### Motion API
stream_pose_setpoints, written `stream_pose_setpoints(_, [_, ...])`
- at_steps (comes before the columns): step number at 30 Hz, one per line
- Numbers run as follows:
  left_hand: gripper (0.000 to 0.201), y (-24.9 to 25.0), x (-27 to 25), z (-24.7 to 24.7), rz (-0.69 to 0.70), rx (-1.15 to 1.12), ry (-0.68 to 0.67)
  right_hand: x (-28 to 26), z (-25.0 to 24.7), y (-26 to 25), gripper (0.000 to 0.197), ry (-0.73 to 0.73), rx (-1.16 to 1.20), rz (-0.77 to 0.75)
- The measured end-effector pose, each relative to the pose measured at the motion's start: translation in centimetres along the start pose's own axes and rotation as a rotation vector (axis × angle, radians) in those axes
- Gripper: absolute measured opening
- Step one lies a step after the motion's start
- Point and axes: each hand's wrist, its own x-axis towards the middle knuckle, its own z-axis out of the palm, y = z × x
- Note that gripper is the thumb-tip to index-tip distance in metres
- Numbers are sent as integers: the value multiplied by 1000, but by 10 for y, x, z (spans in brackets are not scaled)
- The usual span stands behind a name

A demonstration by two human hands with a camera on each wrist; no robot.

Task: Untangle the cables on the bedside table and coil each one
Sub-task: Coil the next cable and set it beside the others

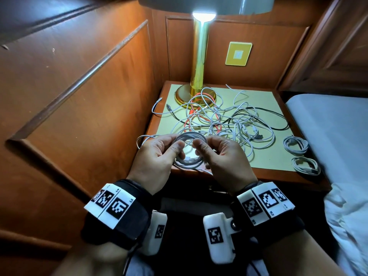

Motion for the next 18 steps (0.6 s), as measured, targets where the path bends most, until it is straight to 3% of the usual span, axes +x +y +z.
stream_pose_setpoints(3, [18, -1, 0, 3, -8, -13, 54, 0, 1, 3, 37, -23, 59, 56])
stream_pose_setpoints(5, [17, -3, 2, 4, -57, -75, 160, 1, 3, 3, 52, -49, 82, 125])
stream_pose_setpoints(6, [16, -4, 4, 5, -98, -141, 226, 1, 3, 2, 51, -82, 88, 163])
stream_pose_setpoints(10, [15, 2, 10, 6, -223, -448, 414, -6, 9, -4, 20, -342, 49, 295])
stream_pose_setpoints(14, [14, 9, 8, 9, -237, -560, 442, -14, 20, -4, 31, -616, -55, 283])
stream_pose_setpoints(18, [12, 14, 5, 13, -244, -625, 414, -15, 19, -4, 21, -598, -191, 250])
